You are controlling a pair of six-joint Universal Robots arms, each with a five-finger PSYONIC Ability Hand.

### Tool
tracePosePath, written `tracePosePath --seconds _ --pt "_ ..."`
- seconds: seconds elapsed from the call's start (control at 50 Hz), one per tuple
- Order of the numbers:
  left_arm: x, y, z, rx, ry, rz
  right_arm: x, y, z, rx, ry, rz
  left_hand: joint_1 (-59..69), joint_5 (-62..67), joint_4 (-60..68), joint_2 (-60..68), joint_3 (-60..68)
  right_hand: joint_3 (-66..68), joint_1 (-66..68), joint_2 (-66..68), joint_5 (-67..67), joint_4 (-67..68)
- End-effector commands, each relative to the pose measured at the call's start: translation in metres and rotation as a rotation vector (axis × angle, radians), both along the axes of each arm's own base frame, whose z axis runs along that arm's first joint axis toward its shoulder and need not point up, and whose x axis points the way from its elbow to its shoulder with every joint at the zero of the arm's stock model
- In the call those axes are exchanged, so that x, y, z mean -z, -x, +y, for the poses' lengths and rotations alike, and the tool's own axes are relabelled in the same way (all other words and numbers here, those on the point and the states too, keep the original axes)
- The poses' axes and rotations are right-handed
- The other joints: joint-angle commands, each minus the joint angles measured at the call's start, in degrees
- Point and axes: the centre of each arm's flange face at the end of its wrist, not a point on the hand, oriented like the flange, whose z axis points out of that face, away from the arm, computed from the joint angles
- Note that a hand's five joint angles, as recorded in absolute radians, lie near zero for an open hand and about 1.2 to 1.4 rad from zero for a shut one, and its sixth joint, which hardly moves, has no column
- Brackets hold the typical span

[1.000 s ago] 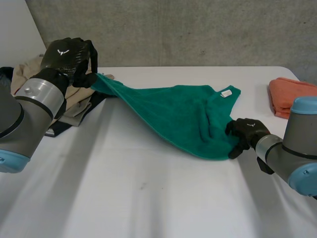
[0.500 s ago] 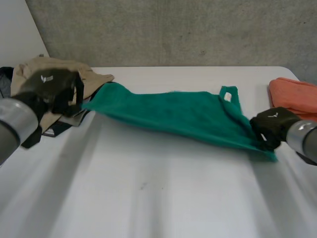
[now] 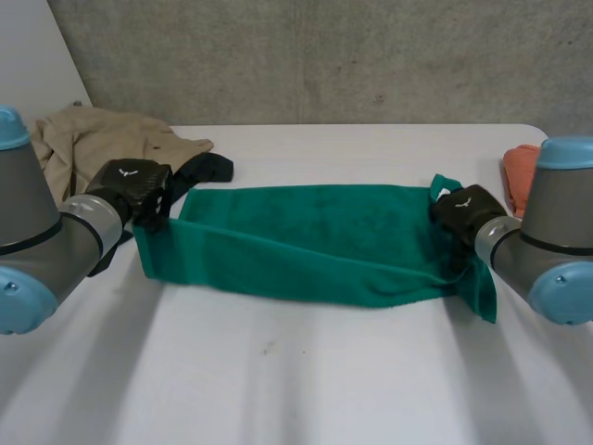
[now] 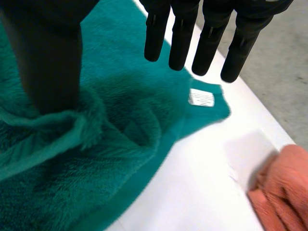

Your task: Fold the laundry.

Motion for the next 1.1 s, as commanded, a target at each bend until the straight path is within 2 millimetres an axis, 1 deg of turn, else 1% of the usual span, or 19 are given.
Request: tracePosePath --seconds 0.02,0.08,0.16,0.22,0.26,0.38,0.44,0.52,0.62,0.7,0.76,0.88,1.0,1.06,1.1 --pt "0.007 -0.001 0.0 -0.001 -0.021 -0.006 -0.029 0.028 0.011 0.134 -0.033 -0.081 13.1 13.7 11.3 11.4 11.8 -0.2 -0.1 0.2 1.3 0.1" --pt "0.007 -0.001 0.0 -0.001 -0.021 -0.005 -0.034 0.045 0.016 0.242 -0.122 -0.168 13.1 13.7 11.3 11.4 11.8 -1.0 -0.9 -0.6 0.4 -0.7" --pt "0.007 -0.002 -0.001 -0.002 -0.023 -0.006 -0.029 0.067 0.026 0.394 -0.279 -0.284 13.1 13.7 11.3 11.4 11.8 -1.0 -0.9 -0.6 0.4 -0.7" --pt "0.006 -0.002 0.0 -0.002 -0.021 -0.005 -0.018 0.073 0.033 0.459 -0.346 -0.364 13.1 13.7 11.3 11.4 11.8 -1.0 -0.9 -0.6 0.4 -0.7" --pt "0.007 -0.002 0.0 -0.002 -0.023 -0.006 -0.015 0.075 0.036 0.467 -0.358 -0.391 13.1 13.7 11.3 11.4 11.8 -1.0 -0.9 -0.6 0.4 -0.7" --pt "0.007 -0.002 -0.001 -0.004 -0.024 -0.006 -0.011 0.086 0.041 0.477 -0.36 -0.437 13.1 13.7 11.3 11.4 11.8 -0.5 -0.4 -0.1 0.9 -0.2" --pt "0.008 -0.003 -0.001 -0.005 -0.026 -0.006 -0.012 0.087 0.045 0.468 -0.37 -0.445 13.1 13.7 11.3 11.4 11.8 0.0 0.1 0.4 1.5 0.3" --pt "0.009 -0.004 -0.002 -0.008 -0.025 -0.008 -0.018 0.088 0.052 0.447 -0.363 -0.449 13.1 13.7 11.3 11.4 11.8 0.1 0.2 0.6 1.6 0.5" --pt "0.008 -0.003 -0.008 -0.008 -0.014 -0.009 -0.034 0.091 0.059 0.419 -0.317 -0.427 13.1 13.7 11.3 11.4 11.8 0.1 0.2 0.6 1.6 0.5" --pt "0.007 -0.001 -0.011 -0.009 -0.006 -0.007 -0.04 0.091 0.065 0.394 -0.318 -0.399 13.1 13.7 11.3 11.4 11.8 0.1 0.2 0.6 1.6 0.5" --pt "0.005 0.0 -0.012 -0.006 -0.003 -0.003 -0.04 0.091 0.067 0.387 -0.328 -0.386 13.1 13.7 11.3 11.4 11.8 0.1 0.2 0.6 1.6 0.5" --pt "0.001 0.002 -0.01 -0.002 0.009 0.002 -0.035 0.089 0.074 0.356 -0.355 -0.341 13.1 13.7 11.3 11.4 11.8 0.3 0.4 0.7 1.8 0.6" --pt "0.001 0.003 -0.009 0.0 0.005 0.01 -0.012 0.077 0.084 0.316 -0.406 -0.297 13.1 13.7 11.3 11.4 11.8 0.1 0.2 0.6 1.6 0.5" --pt "0.001 0.003 -0.008 0.0 0.003 0.014 -0.006 0.074 0.083 0.313 -0.391 -0.298 13.1 13.7 11.3 11.4 11.8 -0.5 -0.4 -0.1 1.0 -0.2" --pt "0.001 0.002 -0.009 -0.001 0.001 0.013 -0.001 0.071 0.082 0.314 -0.374 -0.306 13.1 13.7 11.3 11.4 11.8 -4.7 -4.6 -4.3 -3.2 -4.4"
